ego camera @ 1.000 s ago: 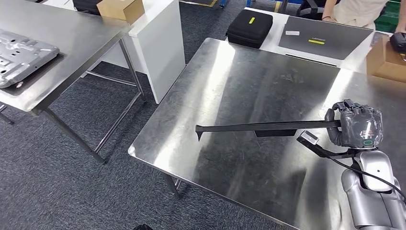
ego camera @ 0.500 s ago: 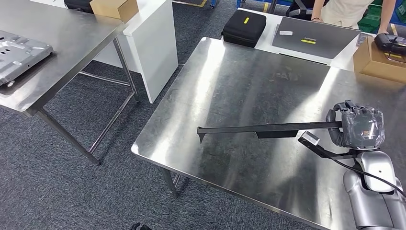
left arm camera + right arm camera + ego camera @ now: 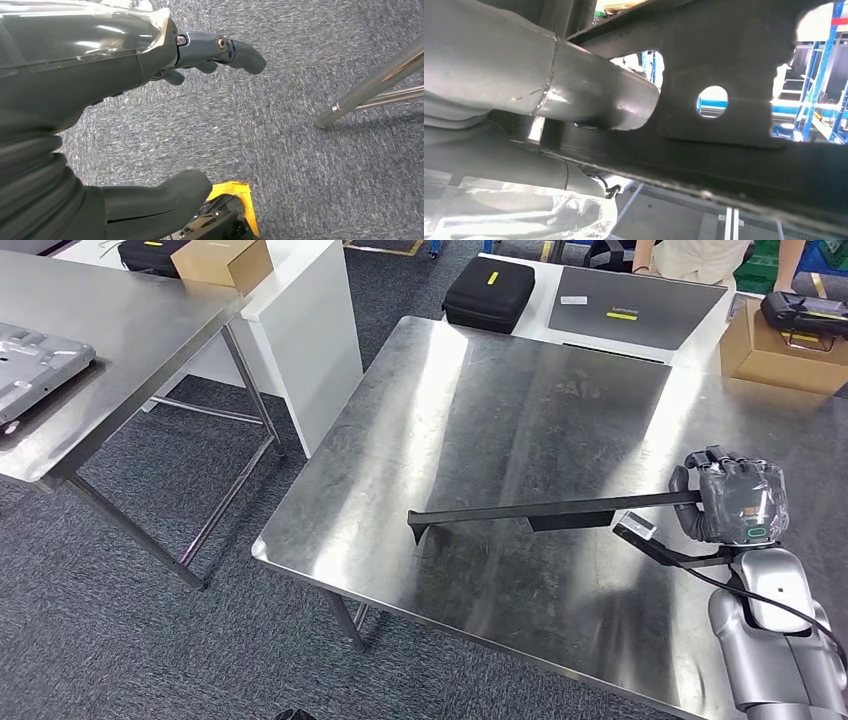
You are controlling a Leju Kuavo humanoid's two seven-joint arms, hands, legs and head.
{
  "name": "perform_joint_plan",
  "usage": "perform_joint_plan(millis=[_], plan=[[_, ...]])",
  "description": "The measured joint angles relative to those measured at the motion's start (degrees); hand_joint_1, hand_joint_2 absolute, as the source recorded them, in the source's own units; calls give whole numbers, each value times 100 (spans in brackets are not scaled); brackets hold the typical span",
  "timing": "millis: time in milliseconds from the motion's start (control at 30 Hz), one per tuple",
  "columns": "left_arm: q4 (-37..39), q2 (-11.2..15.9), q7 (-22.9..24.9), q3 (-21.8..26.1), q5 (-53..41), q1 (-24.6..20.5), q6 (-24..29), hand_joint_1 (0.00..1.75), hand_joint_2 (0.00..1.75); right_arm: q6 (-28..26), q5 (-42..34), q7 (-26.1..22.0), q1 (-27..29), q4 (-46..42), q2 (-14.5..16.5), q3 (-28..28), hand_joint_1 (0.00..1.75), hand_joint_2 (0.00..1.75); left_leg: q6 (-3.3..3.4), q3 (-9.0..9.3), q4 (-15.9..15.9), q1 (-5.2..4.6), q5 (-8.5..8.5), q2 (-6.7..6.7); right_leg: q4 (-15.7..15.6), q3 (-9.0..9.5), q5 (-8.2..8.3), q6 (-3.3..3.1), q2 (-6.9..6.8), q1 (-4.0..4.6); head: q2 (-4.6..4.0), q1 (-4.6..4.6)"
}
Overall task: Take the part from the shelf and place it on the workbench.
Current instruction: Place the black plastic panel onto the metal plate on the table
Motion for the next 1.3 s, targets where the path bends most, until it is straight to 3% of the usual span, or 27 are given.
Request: perform_joint_plan(millis=[100,233,333,1033,1167,1200,1300], plan=[[0,-2,-13,24,20,0,7,0,175,1,4,-1,-70,62,0,22,175,0,-46,-11,-7,11,15,1,2,-17,8,-17,0,18,0,1],[0,-5,-23,47,28,3,11,0,175,3,7,-13,-144,133,0,57,175,0,-169,-33,-13,21,27,0,6,-45,15,-30,0,32,0,2],[0,-8,-24,50,30,7,14,0,175,7,7,-19,-178,174,0,84,175,0,-201,-42,-13,15,29,0,8,-56,23,-42,-1,35,0,2],[0,-6,-140,172,158,8,-17,0,175,89,-68,-70,-671,608,13,266,175,0,-194,-62,-6,-56,33,-4,7,-74,34,-30,-3,13,0,3],[0,-4,-187,203,157,13,77,0,175,83,-85,-73,-723,698,45,333,0,175,-194,-63,-6,-56,32,-4,7,-76,33,-30,-3,13,0,3],[0,-4,-208,209,155,16,106,0,175,82,-88,-73,-737,716,54,351,0,175,-194,-64,-6,-56,32,-4,7,-76,33,-30,-3,13,0,3],[0,-4,-244,227,160,26,158,0,44,83,-98,-73,-790,760,80,390,0,175,-194,-64,-6,-56,32,-4,7,-77,33,-30,-3,13,0,3]])
